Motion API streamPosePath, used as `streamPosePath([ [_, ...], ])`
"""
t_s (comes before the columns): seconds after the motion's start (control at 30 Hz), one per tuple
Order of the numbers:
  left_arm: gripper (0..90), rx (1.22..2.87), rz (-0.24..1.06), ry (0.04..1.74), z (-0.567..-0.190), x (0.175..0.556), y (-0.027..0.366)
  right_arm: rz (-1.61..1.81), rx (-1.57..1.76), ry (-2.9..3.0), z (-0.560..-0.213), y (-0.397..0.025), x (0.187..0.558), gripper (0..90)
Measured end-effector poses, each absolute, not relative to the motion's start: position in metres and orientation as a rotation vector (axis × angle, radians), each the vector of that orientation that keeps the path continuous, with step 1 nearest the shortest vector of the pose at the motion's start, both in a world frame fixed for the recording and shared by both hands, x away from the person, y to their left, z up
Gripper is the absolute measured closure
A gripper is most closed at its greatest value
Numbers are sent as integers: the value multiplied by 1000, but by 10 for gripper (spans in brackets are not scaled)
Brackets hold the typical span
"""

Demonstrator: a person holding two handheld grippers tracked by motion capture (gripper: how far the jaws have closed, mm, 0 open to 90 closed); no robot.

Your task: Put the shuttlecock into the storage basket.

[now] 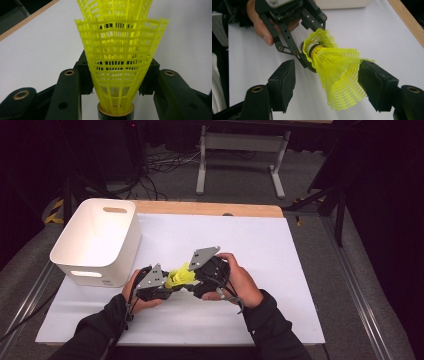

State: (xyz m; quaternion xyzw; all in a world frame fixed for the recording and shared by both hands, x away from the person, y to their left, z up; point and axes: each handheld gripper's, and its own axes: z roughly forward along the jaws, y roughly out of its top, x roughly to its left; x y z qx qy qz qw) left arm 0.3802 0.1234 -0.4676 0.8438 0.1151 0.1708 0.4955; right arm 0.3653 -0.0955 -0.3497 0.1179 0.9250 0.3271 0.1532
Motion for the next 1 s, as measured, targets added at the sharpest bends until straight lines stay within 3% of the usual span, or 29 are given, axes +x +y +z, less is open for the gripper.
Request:
streamPosePath([
  [0.73, 580, 2006, 422, 283, -466, 379, 127, 1141, 364, 2517, -353, -116, 357, 209],
  [1.0, 581, 1999, 425, 285, -465, 378, 127, 1226, 400, 2382, -357, -148, 353, 198],
])
